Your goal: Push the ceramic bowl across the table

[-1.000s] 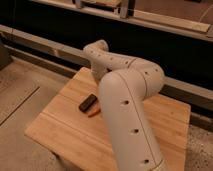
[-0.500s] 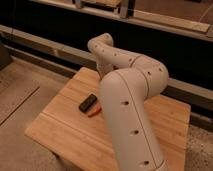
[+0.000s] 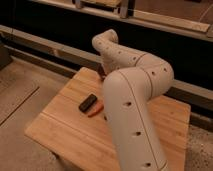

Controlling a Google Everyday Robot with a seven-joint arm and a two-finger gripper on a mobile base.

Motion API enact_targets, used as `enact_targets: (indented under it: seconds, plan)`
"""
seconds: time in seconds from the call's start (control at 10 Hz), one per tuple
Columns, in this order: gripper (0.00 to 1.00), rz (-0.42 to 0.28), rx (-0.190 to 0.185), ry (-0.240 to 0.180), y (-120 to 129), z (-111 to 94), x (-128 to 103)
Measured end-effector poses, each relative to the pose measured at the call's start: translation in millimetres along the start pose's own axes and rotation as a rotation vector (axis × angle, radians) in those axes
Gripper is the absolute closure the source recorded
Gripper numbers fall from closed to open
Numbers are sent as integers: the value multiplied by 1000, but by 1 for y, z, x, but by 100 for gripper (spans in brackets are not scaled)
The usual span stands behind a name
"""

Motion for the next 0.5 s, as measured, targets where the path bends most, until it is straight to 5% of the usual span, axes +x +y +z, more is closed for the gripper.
enact_targets:
  seconds: [0.5]
  plan:
    - [100,-24,-31,-5,43,-2,12]
